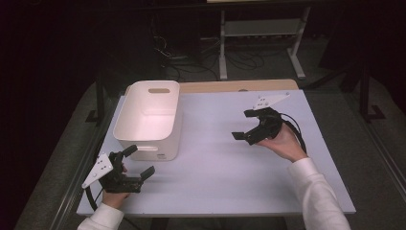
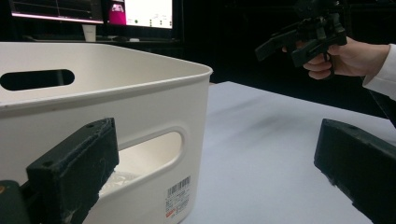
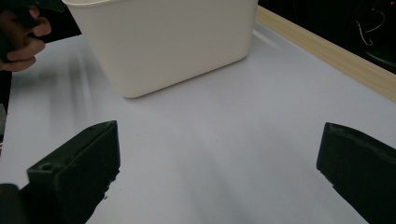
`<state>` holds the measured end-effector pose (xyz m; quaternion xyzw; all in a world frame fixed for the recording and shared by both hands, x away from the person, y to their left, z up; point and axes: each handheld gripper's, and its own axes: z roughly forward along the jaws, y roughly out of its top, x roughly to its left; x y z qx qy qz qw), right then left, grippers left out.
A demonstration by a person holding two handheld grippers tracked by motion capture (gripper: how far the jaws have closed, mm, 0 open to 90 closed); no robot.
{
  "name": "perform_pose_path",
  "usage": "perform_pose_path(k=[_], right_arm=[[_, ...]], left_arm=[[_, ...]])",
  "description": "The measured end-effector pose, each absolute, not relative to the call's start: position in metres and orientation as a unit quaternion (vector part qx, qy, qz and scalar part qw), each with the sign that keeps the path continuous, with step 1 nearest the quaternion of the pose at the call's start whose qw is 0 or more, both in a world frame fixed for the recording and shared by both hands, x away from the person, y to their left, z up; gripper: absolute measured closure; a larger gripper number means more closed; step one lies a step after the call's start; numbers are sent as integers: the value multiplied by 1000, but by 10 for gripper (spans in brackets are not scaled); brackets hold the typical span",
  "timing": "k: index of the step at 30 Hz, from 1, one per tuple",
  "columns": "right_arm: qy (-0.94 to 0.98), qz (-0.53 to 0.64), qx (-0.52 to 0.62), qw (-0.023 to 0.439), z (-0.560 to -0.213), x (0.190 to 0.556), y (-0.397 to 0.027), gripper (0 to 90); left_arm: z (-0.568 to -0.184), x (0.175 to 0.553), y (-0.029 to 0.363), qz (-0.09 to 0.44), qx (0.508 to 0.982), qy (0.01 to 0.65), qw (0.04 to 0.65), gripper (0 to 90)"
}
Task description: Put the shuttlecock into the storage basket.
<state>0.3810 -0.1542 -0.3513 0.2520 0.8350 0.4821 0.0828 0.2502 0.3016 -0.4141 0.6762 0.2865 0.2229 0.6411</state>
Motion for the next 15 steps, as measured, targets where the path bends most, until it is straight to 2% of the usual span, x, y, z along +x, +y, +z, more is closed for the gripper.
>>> perform_pose_path(k=[15], right_arm=[[826,493,261,83,-360,371,-168,0]], left_arm=[[-414,249,302,225,679,287,637,0]])
